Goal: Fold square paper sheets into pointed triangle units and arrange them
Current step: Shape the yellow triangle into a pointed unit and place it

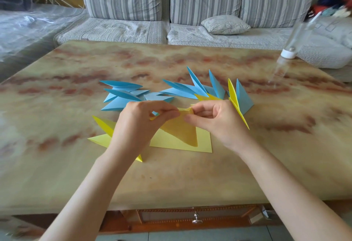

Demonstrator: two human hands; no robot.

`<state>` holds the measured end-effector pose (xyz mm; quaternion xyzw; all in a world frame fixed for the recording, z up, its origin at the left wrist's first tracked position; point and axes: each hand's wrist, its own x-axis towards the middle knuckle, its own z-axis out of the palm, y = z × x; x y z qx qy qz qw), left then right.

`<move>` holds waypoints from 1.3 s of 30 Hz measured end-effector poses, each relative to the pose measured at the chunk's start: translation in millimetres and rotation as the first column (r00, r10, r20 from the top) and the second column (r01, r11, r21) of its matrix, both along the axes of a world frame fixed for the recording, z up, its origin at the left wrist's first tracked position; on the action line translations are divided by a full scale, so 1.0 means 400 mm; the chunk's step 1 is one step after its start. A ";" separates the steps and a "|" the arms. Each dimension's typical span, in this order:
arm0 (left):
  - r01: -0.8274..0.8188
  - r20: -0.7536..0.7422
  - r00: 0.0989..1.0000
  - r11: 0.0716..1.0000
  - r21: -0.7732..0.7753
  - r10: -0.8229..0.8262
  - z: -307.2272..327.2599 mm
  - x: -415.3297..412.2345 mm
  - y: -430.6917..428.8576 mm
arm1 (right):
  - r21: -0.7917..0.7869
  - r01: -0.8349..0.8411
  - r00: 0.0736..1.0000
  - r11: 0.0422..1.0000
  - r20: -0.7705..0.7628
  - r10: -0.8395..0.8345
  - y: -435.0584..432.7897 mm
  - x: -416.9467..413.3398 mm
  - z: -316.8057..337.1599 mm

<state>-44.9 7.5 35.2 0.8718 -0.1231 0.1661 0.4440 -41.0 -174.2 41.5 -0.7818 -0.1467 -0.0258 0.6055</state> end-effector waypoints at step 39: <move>-0.025 -0.045 0.999 0.994 -0.105 0.021 0.017 -0.011 -0.018 | 0.127 0.014 1.000 0.992 -0.025 -0.010 -0.016 0.025 0.014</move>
